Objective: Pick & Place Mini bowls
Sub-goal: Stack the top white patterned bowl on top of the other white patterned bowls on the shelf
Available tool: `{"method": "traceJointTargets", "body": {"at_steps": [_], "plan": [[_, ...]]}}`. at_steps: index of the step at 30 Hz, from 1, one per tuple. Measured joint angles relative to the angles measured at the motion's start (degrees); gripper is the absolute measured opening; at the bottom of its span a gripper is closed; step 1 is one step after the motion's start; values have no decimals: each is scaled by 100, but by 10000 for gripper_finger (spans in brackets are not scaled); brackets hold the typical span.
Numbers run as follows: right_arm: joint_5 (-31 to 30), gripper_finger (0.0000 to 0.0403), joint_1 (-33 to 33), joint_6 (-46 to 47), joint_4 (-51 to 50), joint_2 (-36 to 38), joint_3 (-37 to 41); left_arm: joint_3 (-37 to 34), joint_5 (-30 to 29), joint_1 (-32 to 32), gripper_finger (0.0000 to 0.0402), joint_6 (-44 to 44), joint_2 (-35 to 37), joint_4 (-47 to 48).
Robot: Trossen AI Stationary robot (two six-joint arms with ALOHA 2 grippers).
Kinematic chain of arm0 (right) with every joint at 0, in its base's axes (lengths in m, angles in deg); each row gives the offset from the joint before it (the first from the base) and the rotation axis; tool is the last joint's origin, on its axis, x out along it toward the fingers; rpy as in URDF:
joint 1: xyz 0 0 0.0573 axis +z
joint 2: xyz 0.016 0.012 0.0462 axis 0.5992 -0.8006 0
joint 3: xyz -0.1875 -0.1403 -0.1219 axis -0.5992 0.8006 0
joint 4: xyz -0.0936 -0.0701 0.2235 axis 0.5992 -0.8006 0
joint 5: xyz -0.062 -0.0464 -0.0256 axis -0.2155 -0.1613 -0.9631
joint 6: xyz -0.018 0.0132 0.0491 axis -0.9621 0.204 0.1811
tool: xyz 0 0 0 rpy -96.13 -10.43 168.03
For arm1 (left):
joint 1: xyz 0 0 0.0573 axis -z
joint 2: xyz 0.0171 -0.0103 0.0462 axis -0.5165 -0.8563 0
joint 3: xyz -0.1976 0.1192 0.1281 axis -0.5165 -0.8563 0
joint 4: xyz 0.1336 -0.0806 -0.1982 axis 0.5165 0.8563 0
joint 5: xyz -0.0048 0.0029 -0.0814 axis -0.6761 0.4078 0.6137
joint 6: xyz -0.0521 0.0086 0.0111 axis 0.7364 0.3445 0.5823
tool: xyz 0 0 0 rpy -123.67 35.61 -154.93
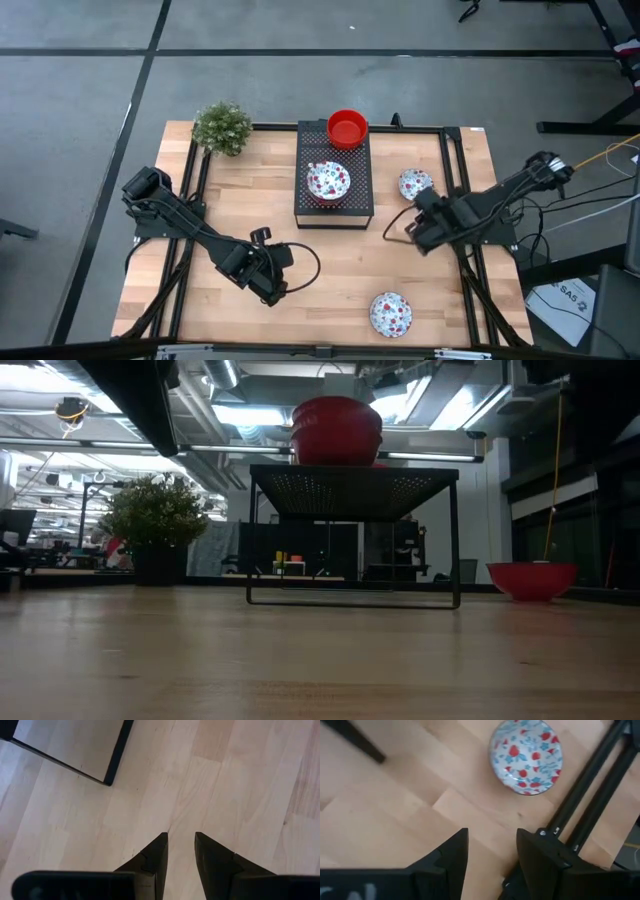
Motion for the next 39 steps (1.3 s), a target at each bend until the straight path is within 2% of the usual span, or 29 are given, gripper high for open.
{"method": "traceJointTargets", "body": {"at_steps": [5,11,29,39], "plan": [[0,166,-404,-139,288,532,366,0,4,0,90,-2,0,0],[1,166,-836,-957,1296,839,751,0,12,0,90,-9,0,-1],[147,166,-2109,-2411,2852,869,2172,0,183,0,90,-11,0,0],[187,166,-2457,-3032,3346,869,2553,0,185,0,90,-11,0,0]]}}
